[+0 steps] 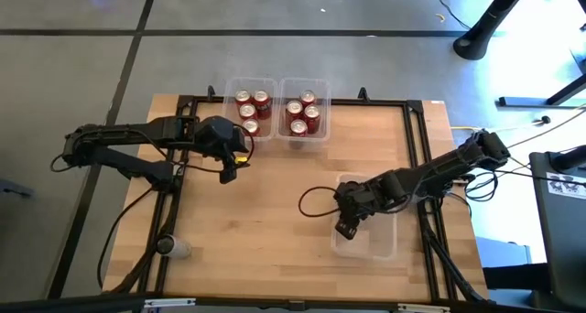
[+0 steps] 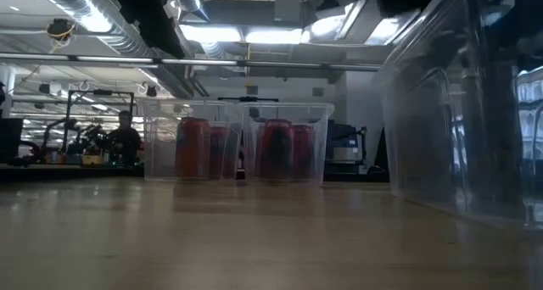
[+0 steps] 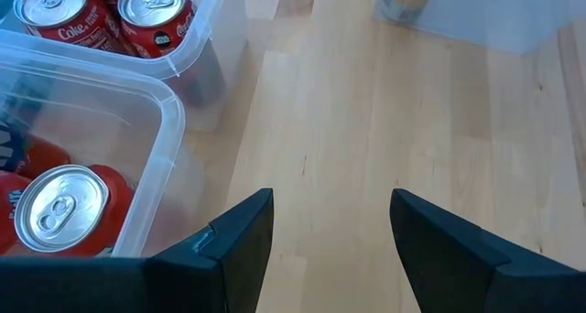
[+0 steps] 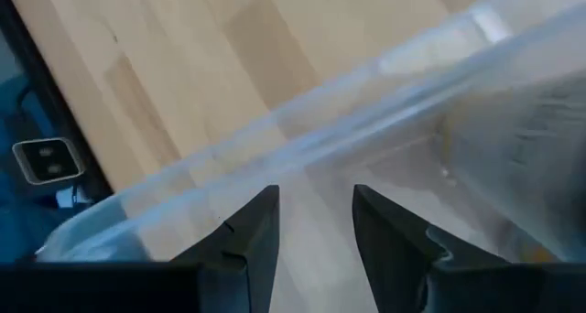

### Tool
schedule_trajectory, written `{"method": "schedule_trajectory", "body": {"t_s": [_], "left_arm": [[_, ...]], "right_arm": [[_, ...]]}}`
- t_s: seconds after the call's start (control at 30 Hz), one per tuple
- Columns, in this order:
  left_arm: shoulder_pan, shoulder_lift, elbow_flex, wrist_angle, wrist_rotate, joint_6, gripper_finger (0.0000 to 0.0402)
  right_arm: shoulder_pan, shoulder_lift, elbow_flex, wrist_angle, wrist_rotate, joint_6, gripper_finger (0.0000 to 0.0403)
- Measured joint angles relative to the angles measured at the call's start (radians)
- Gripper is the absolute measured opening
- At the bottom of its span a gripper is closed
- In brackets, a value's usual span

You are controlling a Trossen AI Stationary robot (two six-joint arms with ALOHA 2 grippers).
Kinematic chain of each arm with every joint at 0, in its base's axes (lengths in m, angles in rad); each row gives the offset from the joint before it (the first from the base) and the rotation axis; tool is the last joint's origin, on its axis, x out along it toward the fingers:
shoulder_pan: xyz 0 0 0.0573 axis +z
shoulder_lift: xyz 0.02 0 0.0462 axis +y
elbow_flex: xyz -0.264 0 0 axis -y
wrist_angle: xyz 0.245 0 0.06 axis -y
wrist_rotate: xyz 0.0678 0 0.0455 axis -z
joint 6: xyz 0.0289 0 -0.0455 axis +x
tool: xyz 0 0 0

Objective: Sort soda cans
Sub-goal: Adjust the bottom transparent bin, then put the white-yellow soda can into the bottom transparent bin

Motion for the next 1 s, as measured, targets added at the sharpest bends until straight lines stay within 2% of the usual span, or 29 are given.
{"method": "schedule_trajectory", "body": {"t_s": [0.1, 0.23, 0.47, 0.57, 0.73, 0.9, 1.0], "left_arm": [[0.000, 0.000, 0.000, -0.001, 0.000, 0.004, 0.0210], [0.000, 0.000, 0.000, 0.001, 0.000, 0.020, 0.0210], [0.002, 0.000, 0.000, 0.001, 0.000, 0.027, 0.0210], [0.002, 0.000, 0.000, 0.001, 0.000, 0.027, 0.0210], [0.002, 0.000, 0.000, 0.001, 0.000, 0.027, 0.0210], [0.002, 0.000, 0.000, 0.002, 0.000, 0.025, 0.0210], [0.002, 0.000, 0.000, 0.002, 0.000, 0.016, 0.0210]], "right_arm": [[0.001, -0.034, 0.080, -0.105, -0.011, -0.004, 0.0138], [0.003, -0.056, 0.206, -0.346, -0.013, -0.003, 0.0138], [0.003, -0.066, 0.389, -0.780, 0.098, -0.006, 0.0138], [-0.011, -0.076, 0.391, -0.793, 0.116, -0.010, 0.0144], [-0.045, -0.104, 0.352, -0.803, 0.050, -0.030, 0.0202], [-0.057, -0.148, 0.295, -0.801, 0.052, -0.144, 0.0290], [-0.056, -0.202, 0.248, -0.802, 0.056, -0.197, 0.0324]]}}
